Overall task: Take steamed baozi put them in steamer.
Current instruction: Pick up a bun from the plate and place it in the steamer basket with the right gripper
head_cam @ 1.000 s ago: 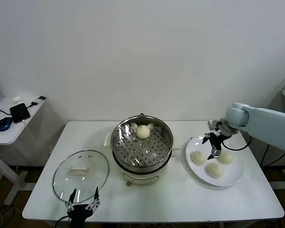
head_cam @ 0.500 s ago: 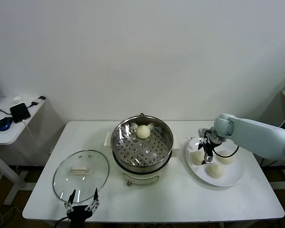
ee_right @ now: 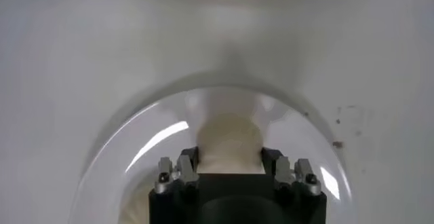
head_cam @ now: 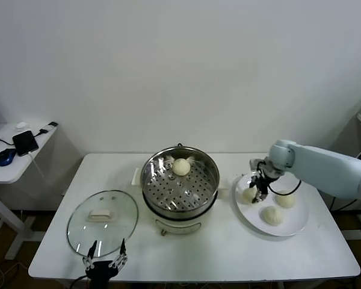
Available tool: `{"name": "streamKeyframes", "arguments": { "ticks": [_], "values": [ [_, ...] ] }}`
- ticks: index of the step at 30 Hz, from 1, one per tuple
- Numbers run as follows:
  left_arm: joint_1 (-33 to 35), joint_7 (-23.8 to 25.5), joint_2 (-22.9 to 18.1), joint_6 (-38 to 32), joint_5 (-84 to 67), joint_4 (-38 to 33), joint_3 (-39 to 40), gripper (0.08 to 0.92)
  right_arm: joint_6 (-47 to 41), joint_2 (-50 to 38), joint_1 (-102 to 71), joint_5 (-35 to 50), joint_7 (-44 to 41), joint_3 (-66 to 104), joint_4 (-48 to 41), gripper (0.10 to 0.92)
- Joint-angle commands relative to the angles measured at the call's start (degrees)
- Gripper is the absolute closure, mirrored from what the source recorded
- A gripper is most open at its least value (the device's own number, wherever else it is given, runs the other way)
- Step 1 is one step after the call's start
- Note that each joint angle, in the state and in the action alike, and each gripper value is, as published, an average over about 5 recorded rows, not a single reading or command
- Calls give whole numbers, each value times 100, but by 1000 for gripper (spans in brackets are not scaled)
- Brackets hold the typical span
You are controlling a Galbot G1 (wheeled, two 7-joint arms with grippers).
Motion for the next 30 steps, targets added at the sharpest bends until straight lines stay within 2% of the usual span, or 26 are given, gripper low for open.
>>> {"name": "streamKeyframes", "arguments": {
  "ticks": [1,4,7,11,15,30],
  "values": [
    [-9,16,31,54,6,-66,18,177,-32,663,2810,1754,-538,-1308,359,406],
    [-25,27,61,76,5,-99,37,177,-272,1156,3404,2557,-417,-1363,688,406],
    [-47,34,96,90,-1,-129,58,177,-688,1635,3579,3225,69,-1173,1236,406],
    [-64,37,112,96,-7,-158,73,177,-1275,2198,3251,3701,803,-802,1915,406],
    [-51,37,122,89,-14,-186,70,177,-1574,2618,2564,3695,1300,-669,1998,406],
    [65,24,125,44,-5,-249,54,177,-2056,3147,610,2792,2047,-388,852,406]
  ]
}}
